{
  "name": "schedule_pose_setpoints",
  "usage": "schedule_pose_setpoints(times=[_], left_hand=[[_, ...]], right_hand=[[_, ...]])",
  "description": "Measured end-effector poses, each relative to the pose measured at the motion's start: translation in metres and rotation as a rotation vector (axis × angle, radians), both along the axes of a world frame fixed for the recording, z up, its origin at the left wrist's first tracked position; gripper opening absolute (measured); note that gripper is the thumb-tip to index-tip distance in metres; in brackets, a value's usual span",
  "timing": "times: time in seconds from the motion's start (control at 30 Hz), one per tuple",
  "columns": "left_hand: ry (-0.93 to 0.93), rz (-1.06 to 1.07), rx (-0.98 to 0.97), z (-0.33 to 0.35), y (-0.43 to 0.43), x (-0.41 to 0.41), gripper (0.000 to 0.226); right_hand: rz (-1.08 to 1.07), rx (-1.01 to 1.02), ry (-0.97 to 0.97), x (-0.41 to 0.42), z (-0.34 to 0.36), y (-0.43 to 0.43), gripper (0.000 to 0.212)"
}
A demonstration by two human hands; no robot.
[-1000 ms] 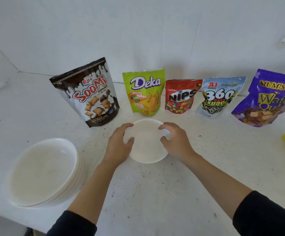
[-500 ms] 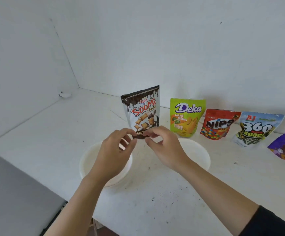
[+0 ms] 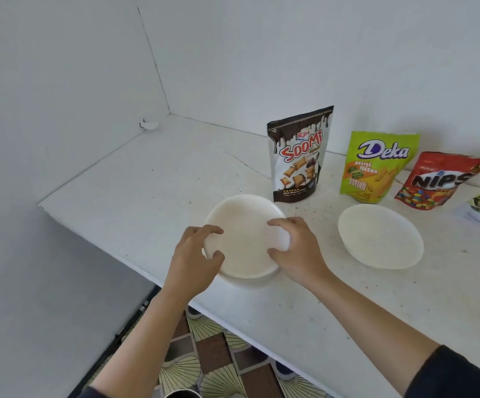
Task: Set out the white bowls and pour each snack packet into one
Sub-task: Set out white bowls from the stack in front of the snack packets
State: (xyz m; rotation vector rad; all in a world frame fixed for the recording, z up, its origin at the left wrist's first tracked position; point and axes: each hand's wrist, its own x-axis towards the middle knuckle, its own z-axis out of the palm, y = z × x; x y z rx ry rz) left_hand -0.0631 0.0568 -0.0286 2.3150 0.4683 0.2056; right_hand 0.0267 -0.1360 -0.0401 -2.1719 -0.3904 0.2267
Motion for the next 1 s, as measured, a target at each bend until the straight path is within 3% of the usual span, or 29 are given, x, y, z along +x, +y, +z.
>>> schedule_pose_setpoints(times=[0.37,0.57,0.77,1.0], left_hand=[[0.033,-0.053,0.0,-0.001,0.015,0.027,0.051],[-0.078,-0.076,0.045,0.027,0.012,0.039,0.05],[-0.201,-0.155,-0.101,0.063,-0.033,0.064,0.053],[-0.269,-0.249,-0.348,0.079,-0.131,0.1,0.06]], right_hand=[[-0.008,0.008,0.125,0.011,0.013,0.001,0.06],[-0.039,0.1,0.048,0.021,0.036,-0.005,0.059],[-0.16,0.276,-0.015,0.032,0.069,-0.047,0.057],[-0.302,0.342,-0.072,0.038,0.091,-0.149,0.058]])
